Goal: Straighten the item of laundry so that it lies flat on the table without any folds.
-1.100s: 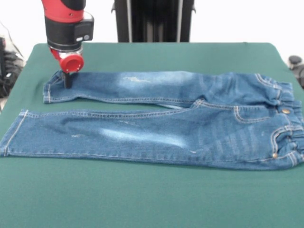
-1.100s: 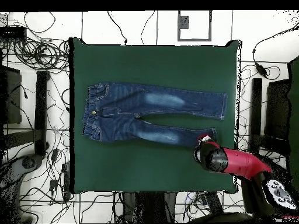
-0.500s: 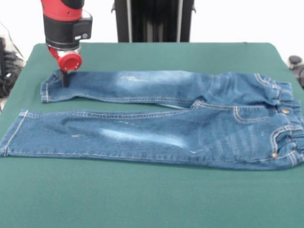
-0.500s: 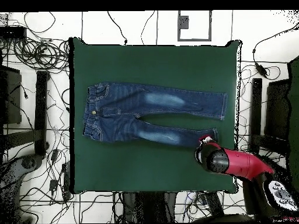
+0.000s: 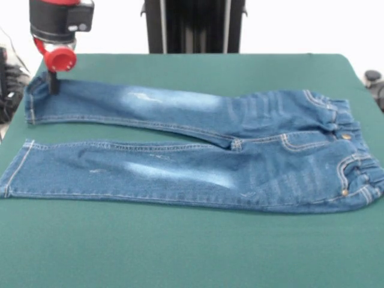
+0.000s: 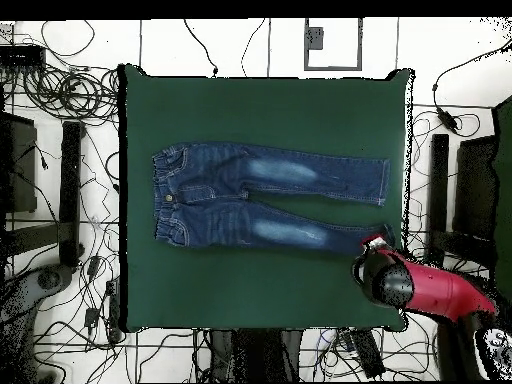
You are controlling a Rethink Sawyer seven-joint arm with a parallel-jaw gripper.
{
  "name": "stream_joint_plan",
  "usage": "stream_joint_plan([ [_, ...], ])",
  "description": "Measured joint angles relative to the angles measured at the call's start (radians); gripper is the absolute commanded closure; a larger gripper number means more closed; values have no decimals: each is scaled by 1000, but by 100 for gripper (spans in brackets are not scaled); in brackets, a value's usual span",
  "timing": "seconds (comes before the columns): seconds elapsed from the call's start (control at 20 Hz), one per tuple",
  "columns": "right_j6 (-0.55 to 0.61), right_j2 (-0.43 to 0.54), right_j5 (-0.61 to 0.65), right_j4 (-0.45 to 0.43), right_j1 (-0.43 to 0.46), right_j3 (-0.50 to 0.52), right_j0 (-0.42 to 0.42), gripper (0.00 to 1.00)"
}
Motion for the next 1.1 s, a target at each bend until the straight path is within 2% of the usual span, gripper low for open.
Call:
stream_joint_plan([
  [0.35,0,-3,5,0,-56,4,-18,100],
  [0.4,0,-3,5,-1,-58,5,-33,0],
  [1.1,0,-2,5,-1,-60,12,-99,0],
])
